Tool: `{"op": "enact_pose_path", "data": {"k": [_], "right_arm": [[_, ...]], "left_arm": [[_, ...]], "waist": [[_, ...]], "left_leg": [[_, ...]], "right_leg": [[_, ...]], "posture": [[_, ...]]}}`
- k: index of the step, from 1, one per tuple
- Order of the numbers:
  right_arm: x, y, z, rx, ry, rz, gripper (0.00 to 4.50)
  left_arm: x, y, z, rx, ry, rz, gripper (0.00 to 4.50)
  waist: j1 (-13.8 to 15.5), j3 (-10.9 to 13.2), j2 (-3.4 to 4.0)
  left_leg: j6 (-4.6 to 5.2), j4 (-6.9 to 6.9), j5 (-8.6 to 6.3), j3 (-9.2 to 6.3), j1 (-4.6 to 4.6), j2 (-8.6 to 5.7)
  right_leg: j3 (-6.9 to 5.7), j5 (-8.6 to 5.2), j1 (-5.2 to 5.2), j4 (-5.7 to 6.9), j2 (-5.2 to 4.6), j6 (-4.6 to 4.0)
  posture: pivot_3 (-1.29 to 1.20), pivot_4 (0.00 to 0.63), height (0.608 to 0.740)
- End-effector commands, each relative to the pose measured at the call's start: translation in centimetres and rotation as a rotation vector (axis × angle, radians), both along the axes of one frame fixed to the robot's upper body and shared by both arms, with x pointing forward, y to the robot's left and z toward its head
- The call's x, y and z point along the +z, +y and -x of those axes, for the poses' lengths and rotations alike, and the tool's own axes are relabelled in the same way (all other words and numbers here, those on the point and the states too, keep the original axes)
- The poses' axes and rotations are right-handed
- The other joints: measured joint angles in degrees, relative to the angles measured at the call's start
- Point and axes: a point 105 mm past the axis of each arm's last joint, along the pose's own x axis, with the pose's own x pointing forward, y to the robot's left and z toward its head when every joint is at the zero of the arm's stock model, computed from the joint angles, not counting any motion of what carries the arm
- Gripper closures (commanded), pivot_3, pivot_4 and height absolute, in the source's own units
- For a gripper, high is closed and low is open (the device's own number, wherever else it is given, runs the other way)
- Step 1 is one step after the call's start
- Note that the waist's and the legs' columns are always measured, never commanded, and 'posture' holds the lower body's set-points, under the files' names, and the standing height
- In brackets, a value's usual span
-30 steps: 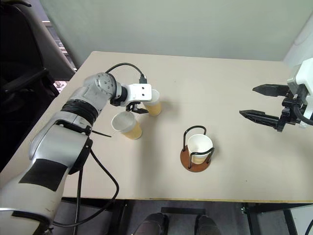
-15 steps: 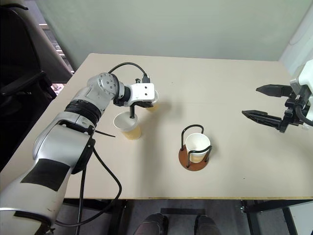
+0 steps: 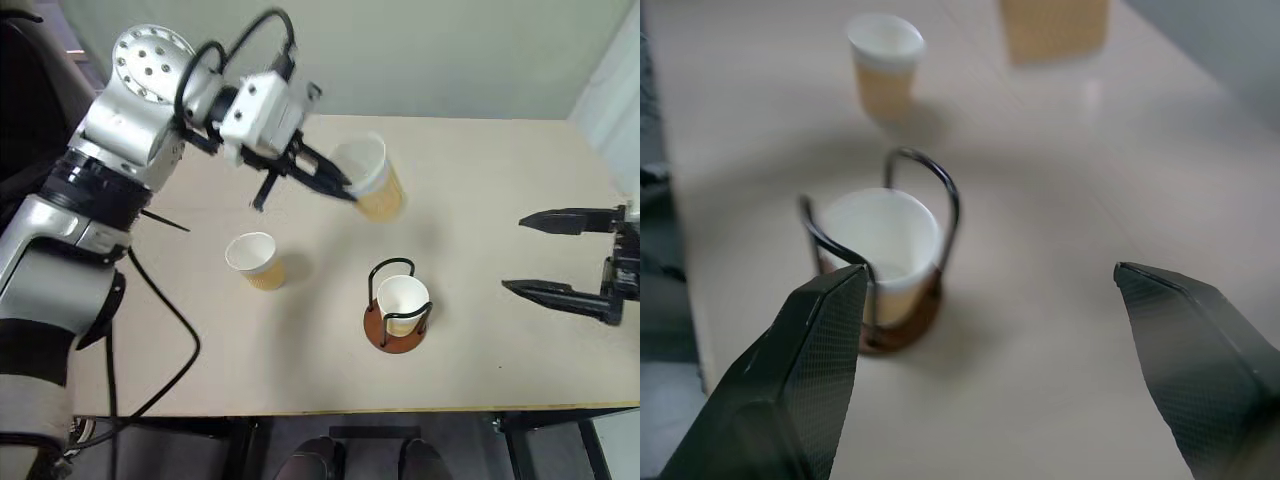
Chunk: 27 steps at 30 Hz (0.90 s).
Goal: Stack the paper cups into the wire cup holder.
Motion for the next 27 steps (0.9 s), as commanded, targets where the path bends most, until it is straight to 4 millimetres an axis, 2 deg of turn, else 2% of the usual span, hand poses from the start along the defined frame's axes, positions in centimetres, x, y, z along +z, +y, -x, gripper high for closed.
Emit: {"op": "enact_pose_path", "data": {"k": [1,4,6,9,19,27], "right_arm": [[0.5,0.2,0.8,-0.013,-0.04,0.018,0.4],[0.3,0.4,0.9,-0.035,-0.047,0.015,0.4],[0.1,0.5,1.0,-0.044,-0.047,0.015,0.4],[0.0,0.6,1.3,-0.061,-0.051,0.013,0.4],[-0.1,0.4,1.9,-0.124,-0.065,0.013,0.4],[-0.2,0.2,1.8,-0.154,-0.067,0.015,0.4]], "left_arm": [[0.0,-0.7,2.0,-0.137,0.006,-0.054,4.48],[-0.2,-1.6,2.5,-0.195,0.001,-0.069,4.48],[-0.2,-2.0,2.7,-0.221,0.0,-0.073,4.48],[-1.2,-3.0,2.9,-0.269,-0.013,-0.111,4.48],[-3.7,-3.9,1.4,-0.272,-0.088,-0.209,4.48],[-4.7,-3.8,1.8,-0.298,-0.066,-0.241,4.48]], "waist": [[0.09,0.02,-0.02],[0.07,0.04,0.01],[-0.05,0.05,0.03],[-0.37,0.04,0.1],[-0.62,0.05,0.22],[-0.53,0.05,0.24]], "left_leg": [[0.06,0.07,-0.06,-0.05,0.02,0.04],[0.31,0.32,-0.17,-0.01,0.29,0.05],[1.01,0.39,-0.56,0.07,0.54,0.04],[1.16,0.47,-0.66,0.13,0.92,0.04],[1.15,0.65,-0.89,0.21,0.87,0.08],[0.72,0.82,-1.09,0.28,0.77,0.05]], "right_leg": [[0.13,0.03,0.02,0.02,-0.05,0.03],[0.46,0.13,0.31,0.11,-0.09,0.11],[0.53,0.17,0.6,0.06,-0.07,0.11],[0.59,0.15,1.0,0.03,-0.07,0.09],[0.67,0.01,0.99,0.04,-0.04,0.17],[0.73,-0.32,1.0,-0.01,-0.07,0.45]], "posture": [[0.0,0.15,0.74],[0.0,0.15,0.74],[0.0,0.15,0.74],[0.0,0.15,0.74],[0.0,0.15,0.74],[0.0,0.15,0.74]]}}
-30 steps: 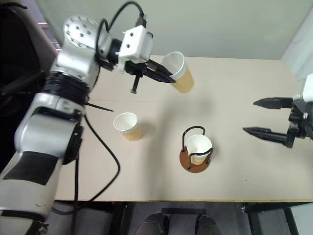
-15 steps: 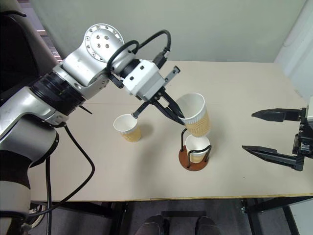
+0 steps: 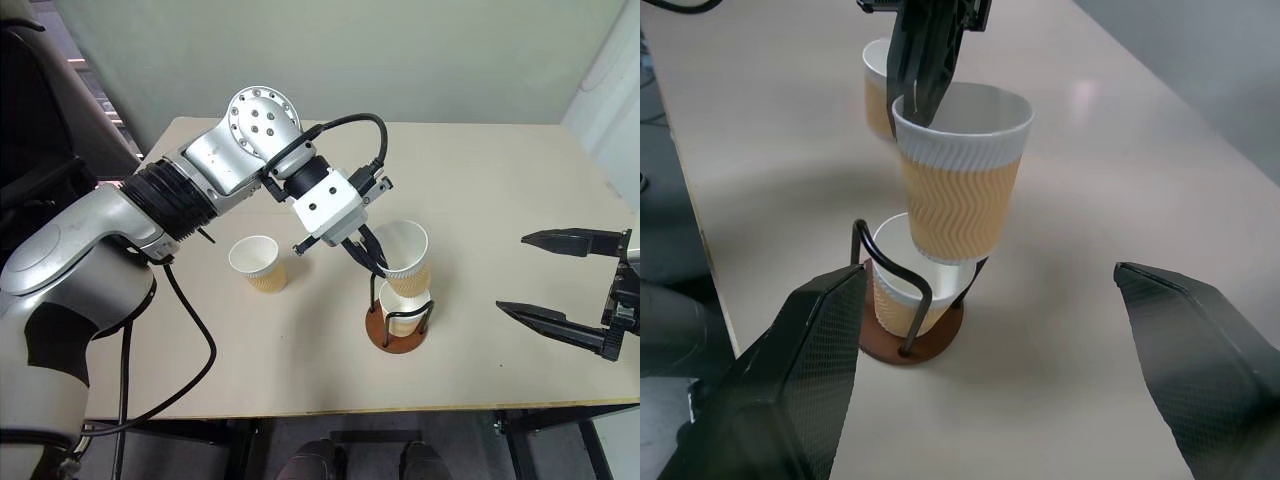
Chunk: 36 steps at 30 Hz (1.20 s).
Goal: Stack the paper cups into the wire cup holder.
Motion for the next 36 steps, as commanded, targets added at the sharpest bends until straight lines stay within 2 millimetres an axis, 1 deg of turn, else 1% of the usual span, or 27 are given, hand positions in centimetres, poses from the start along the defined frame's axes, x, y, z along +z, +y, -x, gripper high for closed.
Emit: {"op": "enact_pose_path", "data": {"k": [1,2,5,8,12,13,14,15,16,18,19,21,23,24,26,27,29,32,36], "right_arm": [[0.8,-0.2,0.3,-0.022,-0.052,0.005,0.4],[0.8,-0.2,0.3,-0.024,-0.052,0.005,0.4],[0.6,-0.2,0.2,-0.029,-0.052,0.005,0.4],[0.6,-0.2,0.1,-0.032,-0.051,0.0,0.4],[0.5,-0.2,0.0,-0.032,-0.05,-0.005,0.4],[0.4,-0.2,-0.1,-0.03,-0.05,-0.008,0.4],[0.4,-0.2,-0.2,-0.025,-0.049,-0.01,0.4],[0.5,-0.2,-0.3,-0.02,-0.049,-0.013,0.4],[0.5,-0.2,-0.4,-0.014,-0.05,-0.016,0.4],[0.6,-0.1,-0.6,0.002,-0.048,-0.016,0.4],[0.6,0.0,-0.8,0.02,-0.047,-0.019,0.4],[0.7,0.3,-1.0,0.053,-0.043,-0.023,0.4],[0.7,0.3,-1.2,0.072,-0.039,-0.029,0.4],[0.6,0.3,-1.3,0.086,-0.032,-0.033,0.4],[0.4,0.5,-1.7,0.108,-0.019,-0.037,0.4],[0.4,0.5,-1.9,0.116,-0.015,-0.038,0.4],[0.3,0.5,-2.1,0.124,-0.011,-0.036,0.4],[0.2,0.5,-2.6,0.134,-0.004,-0.031,0.4],[0.2,0.4,-3.0,0.145,0.0,-0.022,0.4]], "left_arm": [[-0.1,0.4,0.4,-0.04,-0.015,-0.039,4.48],[-0.3,0.4,0.4,-0.038,-0.015,-0.047,4.48],[-0.6,0.6,0.4,-0.041,-0.011,-0.059,3.86],[-0.8,0.4,0.5,-0.047,0.0,-0.058,2.88],[-0.3,-0.6,0.3,-0.042,0.015,-0.001,1.39],[0.1,-0.9,0.3,-0.036,0.023,0.023,0.99],[0.6,-1.1,0.1,-0.02,0.028,0.048,0.69],[1.0,-1.1,-0.2,-0.002,0.029,0.07,0.25],[1.4,-0.9,-0.5,0.018,0.025,0.087,0.04],[1.8,-0.1,-1.5,0.07,0.0,0.102,0.04],[2.0,1.0,-2.4,0.13,-0.022,0.106,0.04],[2.8,4.2,-4.2,0.283,-0.039,0.124,0.04],[3.0,6.4,-5.1,0.38,-0.046,0.125,0.04],[2.8,8.3,-5.4,0.445,-0.043,0.113,0.04],[1.2,12.8,-5.2,0.575,-0.018,0.042,0.04],[0.5,14.1,-4.9,0.611,-0.004,0.015,0.04],[-0.1,15.0,-4.5,0.643,0.014,-0.007,0.04],[-1.1,17.0,-4.2,0.721,0.039,-0.042,0.04],[-1.7,17.7,-3.9,0.748,0.046,-0.062,0.04]], "waist": [[0.03,0.0,0.0],[0.03,0.0,0.0],[0.03,0.0,0.0],[0.06,0.0,0.0],[0.29,0.01,-0.01],[0.31,0.01,-0.01],[0.28,0.01,-0.01],[0.24,0.01,-0.01],[0.22,0.01,-0.01],[0.14,0.0,0.01],[0.02,0.0,0.01],[-0.46,-0.02,0.09],[-0.91,-0.02,0.13],[-1.02,-0.03,0.15],[-1.12,-0.09,0.25],[-1.33,-0.1,0.29],[-1.31,-0.09,0.26],[0.2,-0.07,0.21],[0.53,-0.07,0.19]], "left_leg": [[-0.01,0.0,-0.06,0.0,0.0,0.0],[-0.02,0.0,-0.11,0.0,0.0,0.0],[-0.03,0.0,-0.18,0.01,0.0,0.0],[-0.01,0.0,-0.23,0.01,0.0,0.0],[0.03,0.02,-0.26,0.02,0.0,0.0],[0.03,0.04,-0.26,0.02,0.0,0.0],[0.04,0.06,-0.27,0.02,0.01,0.0],[0.05,0.06,-0.27,0.03,0.01,0.0],[0.05,0.06,-0.27,0.04,0.02,0.0],[0.05,0.04,-0.27,0.04,0.04,0.0],[0.05,0.03,-0.27,0.05,0.06,0.01],[0.05,0.01,-0.27,0.06,0.09,0.01],[0.03,0.0,-0.26,0.06,0.1,0.01],[-0.03,-0.03,-0.23,0.05,0.08,0.04],[-0.07,-0.05,-0.2,0.03,0.06,0.06],[-0.08,-0.07,-0.2,0.03,0.05,0.05],[-0.1,-0.07,-0.22,-0.03,0.03,0.03],[-0.11,0.01,-0.21,-0.28,-0.08,-0.09],[-0.1,0.02,-0.22,-0.28,-0.06,-0.16]], "right_leg": [[0.01,-0.06,0.0,0.0,0.0,0.0],[0.01,-0.11,0.0,0.0,0.0,0.02],[0.01,-0.17,-0.01,-0.01,0.0,0.04],[0.01,-0.19,0.0,-0.04,0.0,0.06],[0.02,-0.19,0.02,-0.03,-0.02,0.06],[0.02,-0.19,0.02,-0.02,-0.02,0.05],[0.02,-0.19,0.02,0.0,-0.02,0.05],[0.02,-0.19,0.01,0.0,-0.02,0.05],[0.02,-0.19,0.01,0.02,-0.02,0.05],[0.02,-0.19,0.01,0.02,-0.01,0.05],[0.02,-0.2,0.01,0.02,-0.01,0.05],[0.05,-0.19,-0.01,0.03,-0.01,0.04],[0.09,-0.2,-0.09,0.08,0.04,0.03],[0.09,-0.21,-0.12,0.09,0.07,0.01],[0.09,-0.24,-0.17,0.07,0.1,-0.03],[0.13,-0.25,-0.22,0.05,0.1,-0.02],[0.19,-0.29,-0.3,0.05,0.15,-0.04],[0.1,-0.31,-0.29,0.01,0.06,-0.02],[0.1,-0.32,-0.23,0.01,-0.02,-0.05]], "posture": [[0.0,0.15,0.74],[0.0,0.15,0.74],[0.0,0.15,0.74],[0.0,0.15,0.74],[0.0,0.15,0.74],[0.0,0.15,0.74],[0.0,0.15,0.74],[0.0,0.15,0.74],[0.0,0.15,0.74],[0.0,0.15,0.74],[0.0,0.15,0.74],[0.0,0.15,0.74],[0.0,0.15,0.74],[0.0,0.15,0.74],[0.0,0.15,0.74],[0.0,0.15,0.74],[0.0,0.15,0.74],[0.0,0.15,0.74],[0.0,0.15,0.74]]}}
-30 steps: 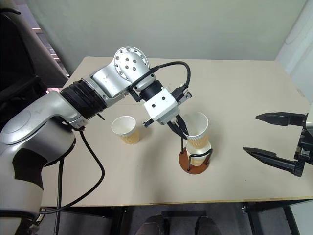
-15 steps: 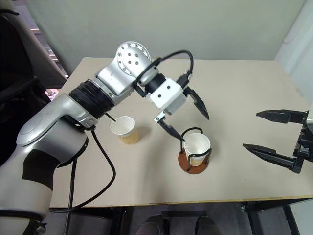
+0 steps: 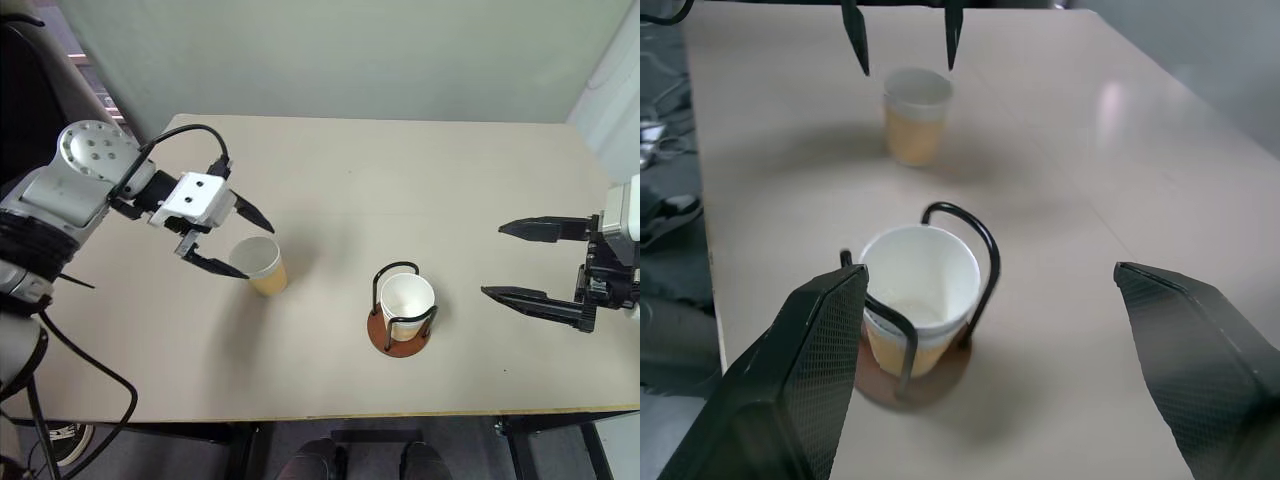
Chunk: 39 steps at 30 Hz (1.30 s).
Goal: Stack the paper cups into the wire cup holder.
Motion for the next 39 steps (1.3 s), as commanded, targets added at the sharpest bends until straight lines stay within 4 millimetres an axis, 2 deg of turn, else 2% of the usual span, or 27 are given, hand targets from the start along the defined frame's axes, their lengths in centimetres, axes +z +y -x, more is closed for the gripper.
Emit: {"op": "enact_pose_path", "data": {"k": [1,5,13,14,17,20,26,27,30,33,37,39], "right_arm": [[0.8,-0.1,-0.1,0.008,-0.04,0.023,0.4],[0.9,0.0,-0.2,0.011,-0.044,0.028,0.4],[1.2,0.0,0.0,-0.011,-0.053,0.036,0.4],[1.3,0.0,0.0,-0.015,-0.055,0.038,0.4],[1.3,-0.1,0.2,-0.025,-0.056,0.039,0.4],[1.3,-0.1,0.2,-0.035,-0.055,0.039,0.4],[1.2,-0.2,0.1,-0.043,-0.055,0.039,0.4],[1.2,-0.2,0.1,-0.043,-0.056,0.04,0.4],[1.3,-0.1,0.0,-0.04,-0.062,0.038,0.4],[1.4,-0.2,0.1,-0.045,-0.069,0.038,0.4],[1.2,-0.2,0.8,-0.052,-0.063,0.055,0.4],[1.0,-0.4,1.1,-0.061,-0.06,0.06,0.4]], "left_arm": [[0.7,0.1,0.4,-0.015,-0.018,-0.022,0.04],[-1.0,1.0,0.0,0.011,-0.01,-0.097,0.04],[-3.1,0.3,-1.7,0.015,-0.022,-0.177,0.04],[-3.2,0.2,-1.8,0.007,-0.024,-0.186,0.2],[-3.3,0.2,-2.0,0.002,-0.032,-0.197,0.94],[-3.0,0.0,-1.9,-0.007,-0.037,-0.193,1.96],[-2.1,-0.7,-1.7,-0.033,-0.053,-0.171,4.27],[-1.6,-1.1,-1.5,-0.05,-0.059,-0.154,4.44],[0.3,-2.8,-0.9,-0.108,-0.083,-0.082,4.44],[2.9,-5.9,-0.4,-0.214,-0.125,0.011,4.44],[6.0,-11.1,2.7,-0.464,-0.105,0.176,4.44],[6.9,-12.7,4.2,-0.562,-0.078,0.222,4.44]], "waist": [[-0.03,0.0,-0.01],[-0.71,-0.01,0.03],[-0.93,-0.01,0.02],[-0.94,-0.01,0.02],[-1.04,-0.01,0.02],[-1.13,-0.01,0.02],[-1.14,0.0,0.01],[-1.14,0.0,0.01],[-1.03,0.01,-0.01],[-0.8,0.01,-0.01],[-0.48,0.01,-0.02],[-0.67,0.02,-0.03]], "left_leg": [[0.0,0.0,0.0,-0.02,0.0,0.01],[-0.02,-0.05,0.01,0.04,0.1,0.06],[-0.06,-0.04,0.03,0.02,0.09,0.12],[-0.05,-0.04,0.03,0.03,0.09,0.11],[-0.05,-0.06,0.01,0.03,0.08,0.12],[-0.06,-0.11,-0.02,0.04,0.07,0.13],[-0.05,-0.1,-0.03,0.04,0.06,0.13],[-0.05,-0.1,-0.03,0.04,0.06,0.13],[-0.04,-0.1,-0.04,0.03,0.05,0.13],[-0.02,-0.09,-0.05,0.03,0.04,0.12],[0.05,-0.09,-0.1,0.04,0.01,0.1],[0.03,-0.1,-0.17,0.08,0.01,0.13]], "right_leg": [[0.02,0.0,0.01,0.0,-0.02,-0.01],[0.02,-0.03,-0.02,0.12,0.02,-0.1],[0.01,0.0,-0.05,0.18,0.02,-0.19],[0.02,0.0,-0.04,0.17,0.02,-0.19],[0.02,0.0,-0.06,0.15,0.02,-0.19],[0.02,0.0,-0.1,0.12,0.03,-0.19],[0.02,0.0,-0.1,0.11,0.03,-0.18],[0.02,0.0,-0.1,0.12,0.03,-0.19],[0.02,0.0,-0.1,0.11,0.03,-0.19],[0.02,0.0,-0.08,0.08,0.02,-0.18],[0.01,0.01,-0.05,0.02,-0.01,-0.17],[0.03,0.01,-0.05,-0.02,-0.02,-0.16]], "posture": [[0.0,0.15,0.74],[0.0,0.15,0.74],[0.0,0.15,0.74],[0.0,0.15,0.74],[0.0,0.15,0.74],[0.0,0.15,0.74],[0.0,0.15,0.74],[0.0,0.15,0.74],[0.0,0.15,0.74],[0.0,0.15,0.74],[0.0,0.15,0.74],[0.0,0.15,0.74]]}}
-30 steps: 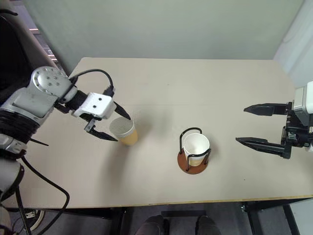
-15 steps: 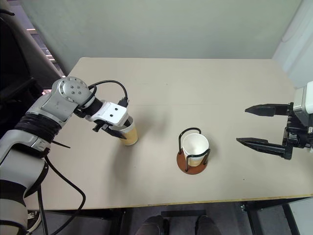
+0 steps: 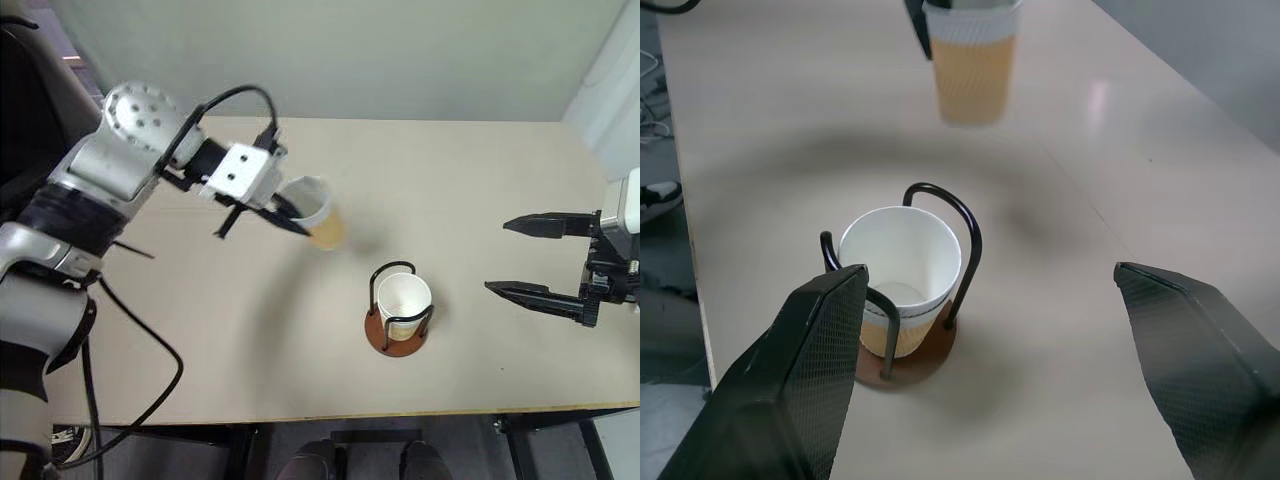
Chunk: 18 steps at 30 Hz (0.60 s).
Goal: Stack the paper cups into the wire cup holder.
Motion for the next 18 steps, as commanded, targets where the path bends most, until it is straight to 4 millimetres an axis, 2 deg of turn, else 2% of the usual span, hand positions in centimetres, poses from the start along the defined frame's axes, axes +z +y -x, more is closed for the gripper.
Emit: {"op": "enact_pose_path", "data": {"k": [1,5,11,18], "right_arm": [[0.8,-0.2,0.9,-0.021,-0.048,0.023,0.4],[0.7,-0.3,1.5,-0.06,-0.058,0.017,0.4],[0.2,-0.1,2.2,-0.105,-0.064,0.004,0.4],[0.2,-0.3,2.7,-0.143,-0.074,-0.003,0.4]], "left_arm": [[2.0,-2.2,2.6,-0.183,0.029,0.045,4.44],[2.4,-4.3,3.2,-0.288,-0.02,0.007,4.44],[1.4,-5.9,3.6,-0.383,-0.037,-0.045,4.44],[-1.3,-6.6,3.4,-0.436,-0.052,-0.15,4.44]], "waist": [[-0.12,0.01,-0.01],[-0.18,0.03,-0.02],[-0.25,0.05,-0.02],[-0.07,0.06,-0.04]], "left_leg": [[-0.02,0.0,-0.03,0.04,0.0,0.01],[-0.02,-0.01,-0.07,0.08,0.03,0.06],[0.3,0.07,-0.26,0.12,0.08,0.07],[0.19,0.1,-0.19,0.13,0.06,0.06]], "right_leg": [[0.0,-0.01,-0.01,0.0,0.02,0.01],[0.02,-0.02,-0.01,0.0,0.03,0.03],[0.05,0.0,0.05,0.05,0.03,0.06],[0.04,-0.01,0.08,0.03,0.05,0.07]], "posture": [[0.0,0.15,0.74],[0.0,0.15,0.74],[0.0,0.15,0.74],[0.0,0.15,0.74]]}}
